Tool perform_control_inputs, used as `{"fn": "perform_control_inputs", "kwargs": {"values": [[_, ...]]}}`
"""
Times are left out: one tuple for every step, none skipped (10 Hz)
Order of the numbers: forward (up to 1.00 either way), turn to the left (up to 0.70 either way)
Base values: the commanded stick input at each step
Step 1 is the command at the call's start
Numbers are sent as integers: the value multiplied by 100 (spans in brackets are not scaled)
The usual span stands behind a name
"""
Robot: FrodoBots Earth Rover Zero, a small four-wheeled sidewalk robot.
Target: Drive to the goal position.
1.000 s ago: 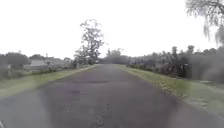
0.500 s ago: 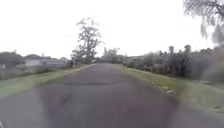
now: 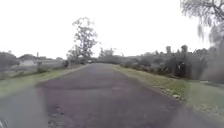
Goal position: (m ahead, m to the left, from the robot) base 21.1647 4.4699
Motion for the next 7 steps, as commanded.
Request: {"fn": "perform_control_inputs", "kwargs": {"values": [[70, -24], [70, -23], [70, -22], [70, -21], [70, -18], [70, -6], [70, -4]]}}
